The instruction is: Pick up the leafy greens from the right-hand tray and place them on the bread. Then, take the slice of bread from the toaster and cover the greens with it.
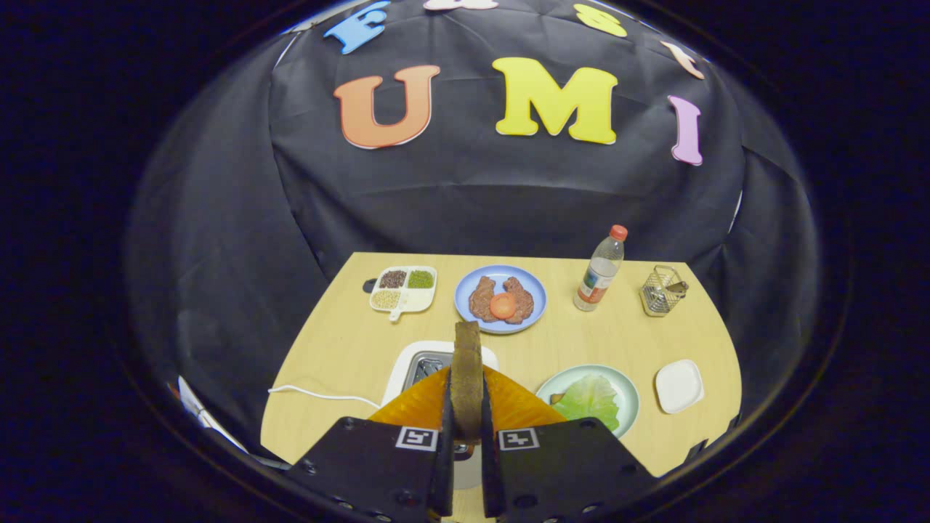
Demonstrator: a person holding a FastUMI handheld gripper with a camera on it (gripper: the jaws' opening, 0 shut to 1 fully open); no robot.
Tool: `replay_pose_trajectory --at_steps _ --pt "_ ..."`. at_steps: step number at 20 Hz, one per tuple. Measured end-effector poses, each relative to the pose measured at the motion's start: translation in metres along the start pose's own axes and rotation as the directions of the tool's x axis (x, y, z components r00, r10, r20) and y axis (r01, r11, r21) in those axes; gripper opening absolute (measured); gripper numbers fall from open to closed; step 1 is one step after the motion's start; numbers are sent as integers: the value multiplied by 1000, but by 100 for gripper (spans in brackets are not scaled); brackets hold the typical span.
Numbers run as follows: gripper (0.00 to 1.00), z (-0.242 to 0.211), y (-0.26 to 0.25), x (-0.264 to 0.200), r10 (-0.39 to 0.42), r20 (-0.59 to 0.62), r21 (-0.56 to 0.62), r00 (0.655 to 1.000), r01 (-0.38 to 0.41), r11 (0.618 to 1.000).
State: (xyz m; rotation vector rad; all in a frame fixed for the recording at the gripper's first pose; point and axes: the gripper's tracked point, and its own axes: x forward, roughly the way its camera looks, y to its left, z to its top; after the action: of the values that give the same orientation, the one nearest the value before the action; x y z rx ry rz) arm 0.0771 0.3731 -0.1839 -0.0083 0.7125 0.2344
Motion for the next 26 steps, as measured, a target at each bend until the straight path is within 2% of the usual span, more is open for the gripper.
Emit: replay_pose_trajectory --at_steps 6,11,14,18,26 --pt "16 1 -49 9 -44 -16 55 999 44 998" --pt "16 -21 -96 38 -101 -70 98 992 108 989" --pt "16 -41 -115 55 -109 -112 116 988 122 986" --pt "16 -63 -133 78 -102 -153 134 983 123 983" --pt "16 -94 -164 105 -37 -198 182 979 74 980"
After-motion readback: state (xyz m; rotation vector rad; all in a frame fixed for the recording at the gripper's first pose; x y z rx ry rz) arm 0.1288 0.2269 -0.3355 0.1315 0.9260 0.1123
